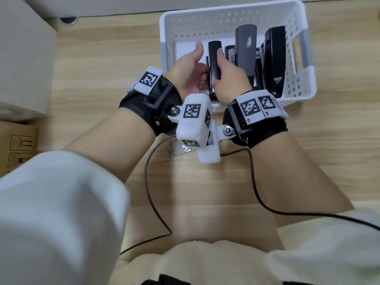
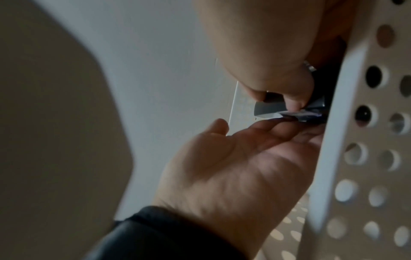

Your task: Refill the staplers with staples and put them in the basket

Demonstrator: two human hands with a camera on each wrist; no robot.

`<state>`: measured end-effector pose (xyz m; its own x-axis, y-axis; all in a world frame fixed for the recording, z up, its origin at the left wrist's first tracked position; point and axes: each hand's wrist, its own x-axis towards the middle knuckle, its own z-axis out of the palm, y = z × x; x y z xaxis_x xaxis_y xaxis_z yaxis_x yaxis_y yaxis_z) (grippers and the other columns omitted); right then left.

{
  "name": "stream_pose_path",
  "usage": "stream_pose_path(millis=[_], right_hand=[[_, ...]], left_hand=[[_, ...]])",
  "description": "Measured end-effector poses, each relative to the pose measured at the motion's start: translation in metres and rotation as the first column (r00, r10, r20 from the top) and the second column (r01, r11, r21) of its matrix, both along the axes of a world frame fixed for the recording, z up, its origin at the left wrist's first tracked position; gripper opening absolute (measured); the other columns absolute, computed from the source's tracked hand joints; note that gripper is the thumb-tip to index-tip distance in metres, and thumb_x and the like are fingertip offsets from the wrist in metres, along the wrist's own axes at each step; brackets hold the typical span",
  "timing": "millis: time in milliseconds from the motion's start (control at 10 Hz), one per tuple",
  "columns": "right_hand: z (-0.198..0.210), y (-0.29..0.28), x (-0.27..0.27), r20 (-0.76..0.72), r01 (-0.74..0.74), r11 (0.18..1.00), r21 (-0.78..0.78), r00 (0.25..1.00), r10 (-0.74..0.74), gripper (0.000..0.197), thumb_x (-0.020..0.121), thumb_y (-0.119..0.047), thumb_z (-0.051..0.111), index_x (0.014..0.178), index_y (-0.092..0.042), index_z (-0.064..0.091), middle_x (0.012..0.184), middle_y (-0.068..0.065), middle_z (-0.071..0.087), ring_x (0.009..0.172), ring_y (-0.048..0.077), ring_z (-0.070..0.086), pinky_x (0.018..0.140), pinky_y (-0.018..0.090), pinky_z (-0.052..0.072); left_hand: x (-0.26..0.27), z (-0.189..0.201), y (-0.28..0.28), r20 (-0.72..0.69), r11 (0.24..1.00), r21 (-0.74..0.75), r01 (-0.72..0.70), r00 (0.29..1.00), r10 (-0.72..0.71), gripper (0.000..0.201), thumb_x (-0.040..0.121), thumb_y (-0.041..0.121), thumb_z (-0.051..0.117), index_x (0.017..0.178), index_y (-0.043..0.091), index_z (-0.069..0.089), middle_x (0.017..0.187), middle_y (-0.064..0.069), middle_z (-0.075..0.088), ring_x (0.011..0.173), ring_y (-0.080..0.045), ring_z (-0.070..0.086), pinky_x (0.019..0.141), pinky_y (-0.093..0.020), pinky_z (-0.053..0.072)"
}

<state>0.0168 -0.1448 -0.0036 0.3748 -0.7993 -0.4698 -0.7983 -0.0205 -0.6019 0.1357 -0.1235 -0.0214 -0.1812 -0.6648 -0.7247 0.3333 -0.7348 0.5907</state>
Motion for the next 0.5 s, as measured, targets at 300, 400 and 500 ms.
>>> stream_pose_path(millis=[300,400,500], right_hand=[[0.001,0.001,0.003,-0.119,-0.048,0.998,-0.037,0.992,0.043,0.072,0.089,0.002,0.041,0.149,-0.021,0.009,0.137,0.015,0.046,0.123,0.031,0.048,0.093,0.031,0.042],[0.002,0.003,-0.002,-0.059,-0.018,0.986,-0.167,0.998,0.008,0.058,0.086,0.002,0.044,0.141,-0.015,0.035,0.130,0.013,0.054,0.118,0.028,0.052,0.089,0.025,0.040],[0.005,0.020,-0.021,0.252,0.159,0.922,-0.354,0.965,-0.070,0.043,0.081,0.002,0.048,0.120,-0.012,0.060,0.110,0.008,0.067,0.099,0.022,0.062,0.090,0.023,0.043]], left_hand=[[0.005,-0.009,0.000,0.025,1.000,-0.004,0.007,1.000,-0.007,0.059,0.090,0.064,0.012,0.076,0.014,0.040,0.078,-0.003,0.035,0.075,-0.016,0.034,0.080,-0.040,0.027],[0.002,0.007,0.007,0.071,0.997,-0.034,-0.074,0.995,0.076,0.056,0.093,0.060,0.019,0.090,0.011,0.045,0.083,-0.004,0.038,0.078,-0.018,0.037,0.079,-0.035,0.036],[0.004,0.029,0.031,0.106,0.953,-0.173,-0.250,0.957,0.270,0.036,0.095,0.048,0.032,0.099,0.018,0.052,0.092,0.002,0.054,0.088,-0.013,0.052,0.079,-0.027,0.045]])
